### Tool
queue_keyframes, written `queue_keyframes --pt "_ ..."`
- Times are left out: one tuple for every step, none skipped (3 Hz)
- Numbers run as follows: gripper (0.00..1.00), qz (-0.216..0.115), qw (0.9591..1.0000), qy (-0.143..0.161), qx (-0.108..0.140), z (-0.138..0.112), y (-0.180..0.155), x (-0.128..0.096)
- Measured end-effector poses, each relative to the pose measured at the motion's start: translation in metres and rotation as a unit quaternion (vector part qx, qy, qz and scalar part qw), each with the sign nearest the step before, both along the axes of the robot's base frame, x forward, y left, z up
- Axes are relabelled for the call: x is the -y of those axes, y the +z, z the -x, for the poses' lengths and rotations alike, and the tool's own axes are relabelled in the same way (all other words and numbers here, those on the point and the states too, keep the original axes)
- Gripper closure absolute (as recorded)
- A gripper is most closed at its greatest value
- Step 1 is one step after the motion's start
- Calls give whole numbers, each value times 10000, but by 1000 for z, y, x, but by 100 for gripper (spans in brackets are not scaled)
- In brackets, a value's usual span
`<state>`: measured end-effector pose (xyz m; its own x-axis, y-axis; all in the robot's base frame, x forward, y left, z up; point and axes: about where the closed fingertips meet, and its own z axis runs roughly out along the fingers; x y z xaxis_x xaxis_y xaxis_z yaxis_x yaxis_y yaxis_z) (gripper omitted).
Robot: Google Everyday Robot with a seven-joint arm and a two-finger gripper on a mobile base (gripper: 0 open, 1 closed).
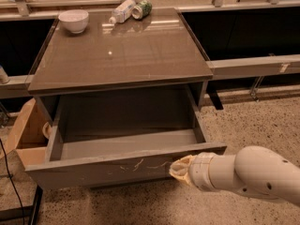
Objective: Close top drawer
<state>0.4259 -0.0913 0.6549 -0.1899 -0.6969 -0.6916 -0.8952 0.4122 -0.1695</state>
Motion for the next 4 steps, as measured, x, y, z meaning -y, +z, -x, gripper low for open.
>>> queue_keyframes --pt "100 -24 9999 11 146 -10 -5 -9" --pt "100 -23 9997 46 253 -22 -10 -17" --pt "100 -10 9993 88 361 -37 -18 -22" --pt "100 -10 9988 178 465 -54 -24 -26"
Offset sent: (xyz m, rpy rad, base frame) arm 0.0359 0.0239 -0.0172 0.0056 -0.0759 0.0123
